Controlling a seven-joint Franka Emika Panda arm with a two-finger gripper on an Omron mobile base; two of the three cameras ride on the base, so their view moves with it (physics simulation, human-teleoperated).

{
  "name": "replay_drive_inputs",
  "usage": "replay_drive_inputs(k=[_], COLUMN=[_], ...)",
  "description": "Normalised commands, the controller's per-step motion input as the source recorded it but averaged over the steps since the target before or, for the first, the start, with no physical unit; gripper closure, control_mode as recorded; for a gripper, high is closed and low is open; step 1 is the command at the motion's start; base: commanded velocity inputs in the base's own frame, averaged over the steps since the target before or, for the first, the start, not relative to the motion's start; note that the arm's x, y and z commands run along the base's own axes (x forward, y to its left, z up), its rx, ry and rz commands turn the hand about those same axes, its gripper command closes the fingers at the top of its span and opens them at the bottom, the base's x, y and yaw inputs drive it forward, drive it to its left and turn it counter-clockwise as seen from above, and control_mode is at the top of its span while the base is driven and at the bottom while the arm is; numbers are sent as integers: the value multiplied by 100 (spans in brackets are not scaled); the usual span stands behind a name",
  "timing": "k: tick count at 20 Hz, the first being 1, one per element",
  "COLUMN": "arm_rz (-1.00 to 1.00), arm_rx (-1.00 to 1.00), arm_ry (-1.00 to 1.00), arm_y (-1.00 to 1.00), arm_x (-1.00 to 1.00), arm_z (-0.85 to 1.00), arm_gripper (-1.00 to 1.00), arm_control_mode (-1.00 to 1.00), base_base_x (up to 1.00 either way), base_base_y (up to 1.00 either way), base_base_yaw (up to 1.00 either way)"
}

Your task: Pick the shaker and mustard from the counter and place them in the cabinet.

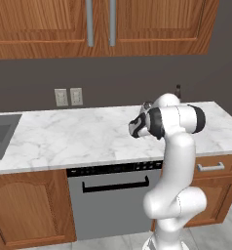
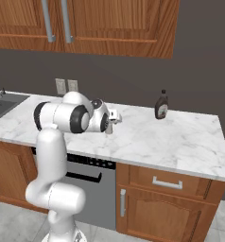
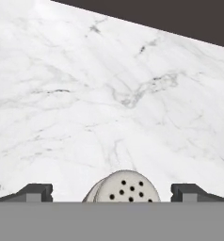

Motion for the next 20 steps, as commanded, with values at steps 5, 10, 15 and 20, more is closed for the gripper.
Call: replay_drive_inputs(k=[5,10,15,20], arm_rz=[0,0,0,0], arm_rx=[0,2,1,0], arm_ry=[0,0,-3,-10], arm_y=[-8,-12,-2,10], arm_x=[29,14,-3,-48], arm_z=[-8,-7,8,47], arm_gripper=[100,100,100,100], arm_control_mode=[-100,-100,-100,-100], base_base_x=[0,0,0,0], base_base_y=[0,0,0,0], base_base_yaw=[0,0,0,0])
